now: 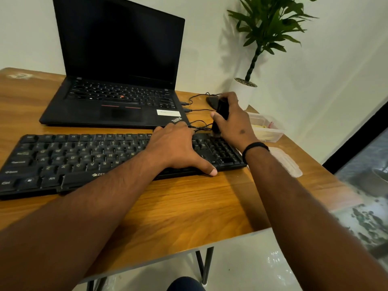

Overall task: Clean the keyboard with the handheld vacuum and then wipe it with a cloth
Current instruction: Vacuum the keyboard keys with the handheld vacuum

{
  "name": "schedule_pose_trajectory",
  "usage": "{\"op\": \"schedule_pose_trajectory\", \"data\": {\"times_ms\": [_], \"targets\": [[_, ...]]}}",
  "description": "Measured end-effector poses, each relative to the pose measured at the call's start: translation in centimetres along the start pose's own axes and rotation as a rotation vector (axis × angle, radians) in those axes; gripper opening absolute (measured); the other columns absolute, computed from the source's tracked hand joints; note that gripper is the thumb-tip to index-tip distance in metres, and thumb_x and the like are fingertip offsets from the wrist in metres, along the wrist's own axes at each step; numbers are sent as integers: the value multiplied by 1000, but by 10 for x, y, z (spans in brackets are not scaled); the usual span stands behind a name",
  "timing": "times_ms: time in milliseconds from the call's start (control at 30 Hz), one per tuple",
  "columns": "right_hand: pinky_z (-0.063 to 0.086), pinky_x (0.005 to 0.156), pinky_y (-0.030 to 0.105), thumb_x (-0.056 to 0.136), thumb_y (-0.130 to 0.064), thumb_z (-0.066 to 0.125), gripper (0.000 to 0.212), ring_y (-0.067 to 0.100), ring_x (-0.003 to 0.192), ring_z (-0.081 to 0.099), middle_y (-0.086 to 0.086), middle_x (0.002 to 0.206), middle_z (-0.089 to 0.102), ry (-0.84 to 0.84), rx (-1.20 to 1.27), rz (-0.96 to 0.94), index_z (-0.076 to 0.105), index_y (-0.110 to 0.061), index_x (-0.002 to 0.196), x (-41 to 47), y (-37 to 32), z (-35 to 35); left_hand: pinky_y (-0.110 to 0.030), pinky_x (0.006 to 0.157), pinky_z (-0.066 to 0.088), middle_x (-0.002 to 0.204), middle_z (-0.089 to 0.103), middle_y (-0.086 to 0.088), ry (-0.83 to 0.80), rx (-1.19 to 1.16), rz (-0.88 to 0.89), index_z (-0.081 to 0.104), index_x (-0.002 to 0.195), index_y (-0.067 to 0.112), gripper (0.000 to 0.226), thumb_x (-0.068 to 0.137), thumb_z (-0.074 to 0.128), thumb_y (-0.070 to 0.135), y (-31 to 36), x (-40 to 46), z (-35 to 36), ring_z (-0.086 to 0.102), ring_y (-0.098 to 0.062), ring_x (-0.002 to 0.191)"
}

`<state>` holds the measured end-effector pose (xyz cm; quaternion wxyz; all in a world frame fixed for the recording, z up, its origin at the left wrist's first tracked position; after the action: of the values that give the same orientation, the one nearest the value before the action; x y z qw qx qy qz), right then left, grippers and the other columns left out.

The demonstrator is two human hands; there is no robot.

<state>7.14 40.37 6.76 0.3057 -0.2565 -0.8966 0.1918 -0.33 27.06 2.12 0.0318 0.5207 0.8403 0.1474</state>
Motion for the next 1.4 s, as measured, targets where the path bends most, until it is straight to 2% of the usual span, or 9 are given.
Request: {"op": "schedule_pose_trajectory", "data": {"times_ms": [167,267,500,600,767,900,1167,1267,1400], "targets": [[52,53,22,98,-26,60,38,19,75,61,-4,106,51,-162,198,-46,39,-22,129,-12,-7,4,-47,101,40,135,52,1,-4,-4,1,56,139,21,128,38,60,100,0,0,0,49,-24,126],[57,70,37,96,-31,60,39,23,91,63,-3,105,54,-36,47,-18,40,-23,128,-17,1,-11,-47,101,40,135,52,1,-7,1,-4,55,139,21,128,38,60,100,0,-1,-1,48,-24,127],[59,56,35,97,-31,60,36,22,84,64,-7,97,48,-66,107,8,38,-27,125,-37,11,-24,-45,97,41,130,53,2,-5,-9,-9,57,136,21,130,35,57,102,0,0,0,50,-23,122],[49,45,20,97,-26,62,35,0,66,62,-7,102,49,-178,262,-30,41,-27,125,-48,5,-18,-45,98,40,134,53,1,0,-8,-10,57,136,21,130,34,57,101,0,-1,0,50,-24,124],[60,58,35,97,-30,60,37,19,87,64,-12,97,50,-44,82,34,39,-26,127,-56,15,-40,-45,96,39,129,54,3,-2,-16,-14,56,136,21,137,27,50,104,0,-1,-1,51,-23,119],[41,36,22,97,-25,60,36,14,51,58,7,99,59,-272,502,9,43,-27,128,-66,-12,-28,-44,94,40,128,53,2,4,-13,-16,58,135,21,129,34,58,102,1,-1,-1,51,-22,119],[35,38,23,95,-40,62,34,22,49,54,14,88,65,600,1010,381,44,-17,113,-29,43,-47,-42,96,43,127,53,5,-13,-4,1,55,136,23,128,35,58,102,2,-3,-2,51,-19,117],[45,44,23,92,-37,67,44,30,75,65,20,110,66,656,956,423,44,-14,121,-33,55,-36,-41,95,45,128,52,6,-25,-1,-1,53,136,23,128,35,59,102,3,-3,-2,52,-18,116],[43,39,23,93,-27,62,31,30,62,66,24,107,66,618,919,399,44,-20,118,-35,59,-29,-38,95,44,134,50,6,-54,17,-4,49,138,25,126,38,59,101,4,-3,-2,50,-16,118]]}}
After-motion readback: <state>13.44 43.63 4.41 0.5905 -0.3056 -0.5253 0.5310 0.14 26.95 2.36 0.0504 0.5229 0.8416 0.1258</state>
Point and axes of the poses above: each hand's wrist, its own x-axis towards the middle knuckle, its own z-axis out of the palm, y = z × x, the point moved 6 cm from there along x, towards the middle knuckle
